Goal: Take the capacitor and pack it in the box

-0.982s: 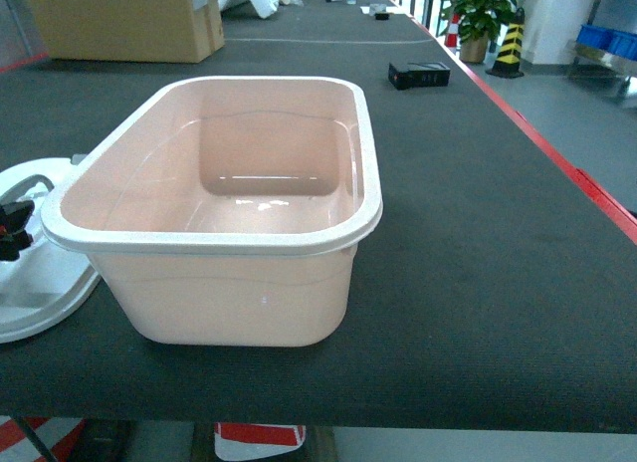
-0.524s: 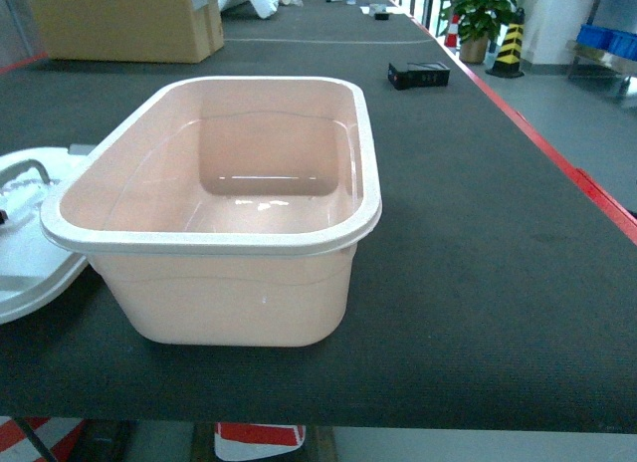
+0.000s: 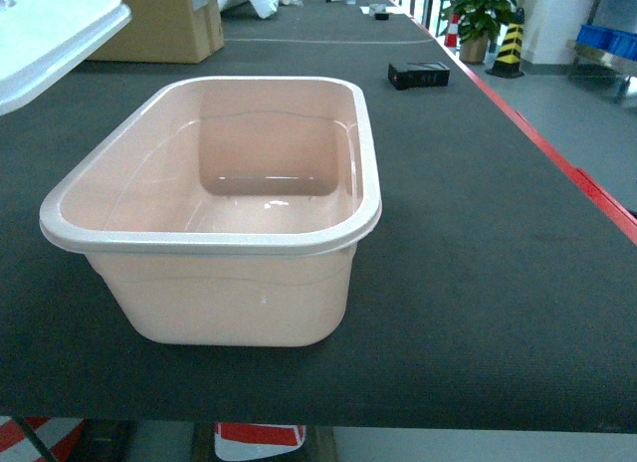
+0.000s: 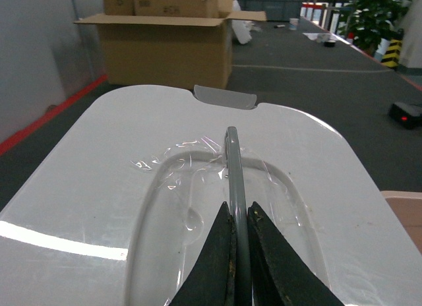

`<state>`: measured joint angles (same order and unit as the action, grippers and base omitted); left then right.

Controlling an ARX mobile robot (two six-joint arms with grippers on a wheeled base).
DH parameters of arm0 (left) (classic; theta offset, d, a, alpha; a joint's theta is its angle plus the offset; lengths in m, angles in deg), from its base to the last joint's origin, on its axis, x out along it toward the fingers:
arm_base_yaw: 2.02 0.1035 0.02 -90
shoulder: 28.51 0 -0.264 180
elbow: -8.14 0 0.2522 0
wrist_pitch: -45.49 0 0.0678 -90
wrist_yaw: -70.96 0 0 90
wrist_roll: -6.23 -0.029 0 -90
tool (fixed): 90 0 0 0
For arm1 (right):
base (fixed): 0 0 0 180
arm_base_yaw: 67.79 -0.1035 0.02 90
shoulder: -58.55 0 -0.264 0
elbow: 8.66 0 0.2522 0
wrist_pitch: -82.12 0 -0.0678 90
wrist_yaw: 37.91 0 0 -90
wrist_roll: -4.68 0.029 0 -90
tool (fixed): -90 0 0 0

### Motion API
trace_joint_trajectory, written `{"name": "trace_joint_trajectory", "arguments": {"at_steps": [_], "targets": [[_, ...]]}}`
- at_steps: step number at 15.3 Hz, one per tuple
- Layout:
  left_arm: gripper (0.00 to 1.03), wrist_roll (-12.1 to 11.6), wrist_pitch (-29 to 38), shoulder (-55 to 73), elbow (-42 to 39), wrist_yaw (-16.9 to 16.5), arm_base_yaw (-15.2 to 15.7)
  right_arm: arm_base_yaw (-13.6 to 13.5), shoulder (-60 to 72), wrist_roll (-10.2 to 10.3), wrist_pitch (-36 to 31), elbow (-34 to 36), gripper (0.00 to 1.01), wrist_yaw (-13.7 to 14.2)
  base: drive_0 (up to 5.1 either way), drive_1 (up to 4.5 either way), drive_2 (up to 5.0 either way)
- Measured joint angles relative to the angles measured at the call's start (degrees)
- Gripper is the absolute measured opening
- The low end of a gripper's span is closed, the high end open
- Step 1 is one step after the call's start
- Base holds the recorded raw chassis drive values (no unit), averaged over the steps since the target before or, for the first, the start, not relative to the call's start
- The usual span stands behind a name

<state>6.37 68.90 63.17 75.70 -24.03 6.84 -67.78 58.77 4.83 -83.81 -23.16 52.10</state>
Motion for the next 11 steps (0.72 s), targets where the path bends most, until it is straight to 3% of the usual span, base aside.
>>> {"name": "trace_joint_trajectory", "arguments": {"at_steps": [5, 7, 11], "targets": [[0.02, 5.38, -3.61, -6.64, -3.56, 16.92, -22.69, 0.0, 0.0, 0.0, 0.0, 0.0, 0.98, 0.0, 0.0, 0.0, 0.0], [0.02, 6.19, -2.03, -3.61, -3.58, 24.48, -32.0, 0.0, 0.0, 0.0, 0.0, 0.0, 0.98, 0.0, 0.0, 0.0, 0.0], [0.02, 6.99, -1.79, -0.72, -3.56, 27.08, -34.45, 0.0, 0.0, 0.02, 0.0, 0.0, 0.98, 0.0, 0.0, 0.0, 0.0]]}}
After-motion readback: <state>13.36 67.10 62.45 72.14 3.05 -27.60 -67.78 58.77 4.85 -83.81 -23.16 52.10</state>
